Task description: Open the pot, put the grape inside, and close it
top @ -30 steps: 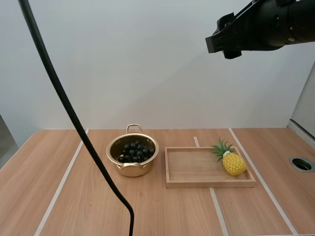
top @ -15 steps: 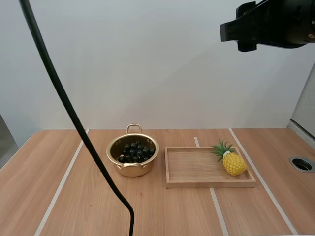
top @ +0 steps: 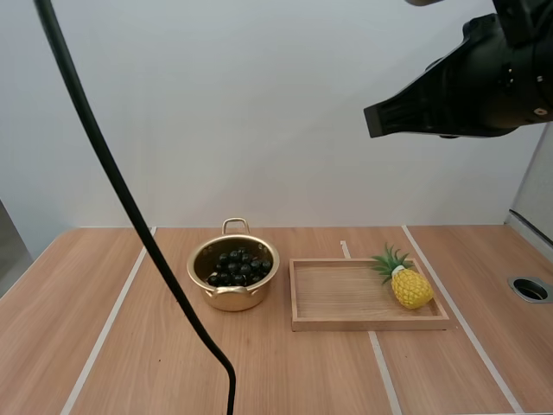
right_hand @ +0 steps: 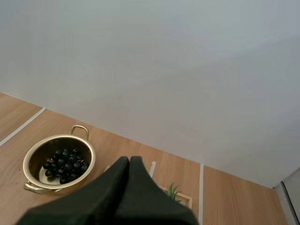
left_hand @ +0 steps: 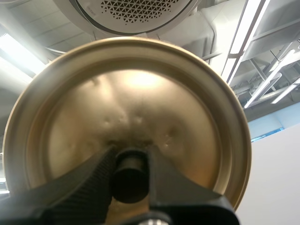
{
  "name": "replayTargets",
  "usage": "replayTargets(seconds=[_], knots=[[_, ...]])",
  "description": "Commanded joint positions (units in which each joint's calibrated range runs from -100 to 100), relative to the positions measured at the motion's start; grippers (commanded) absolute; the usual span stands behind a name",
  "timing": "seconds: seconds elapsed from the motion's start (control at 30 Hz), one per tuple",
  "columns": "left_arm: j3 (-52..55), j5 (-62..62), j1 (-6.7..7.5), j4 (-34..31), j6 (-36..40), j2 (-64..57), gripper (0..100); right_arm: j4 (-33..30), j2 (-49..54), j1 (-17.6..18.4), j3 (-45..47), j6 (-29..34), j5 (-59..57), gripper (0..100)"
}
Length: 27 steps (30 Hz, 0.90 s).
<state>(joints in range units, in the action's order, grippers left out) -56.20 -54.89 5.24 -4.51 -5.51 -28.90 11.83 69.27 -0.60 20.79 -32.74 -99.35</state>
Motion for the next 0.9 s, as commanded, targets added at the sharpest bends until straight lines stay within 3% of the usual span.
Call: replayTargets(seconds=[0.0,0.4,0.73,0.87], knots=[[-0.19,1.36,0.13,-0.45,0.15,-0.25,0,2.1,0.61,0.78,0.59,-1.04,-0.65,0],[-0.19,-5.48,0.13,-0.45,0.15,-0.25,0,2.91,9.39,3.64,14.05,-1.03,-0.65,0],[-0.06,-44.63,0.13,-0.45,0.15,4.07,0,3.06,10.73,3.64,15.11,-1.18,-0.65,0],[-0.06,-45.11,0.13,-0.45,-1.01,7.51,0,3.42,10.73,3.64,15.11,-1.18,-0.65,0]])
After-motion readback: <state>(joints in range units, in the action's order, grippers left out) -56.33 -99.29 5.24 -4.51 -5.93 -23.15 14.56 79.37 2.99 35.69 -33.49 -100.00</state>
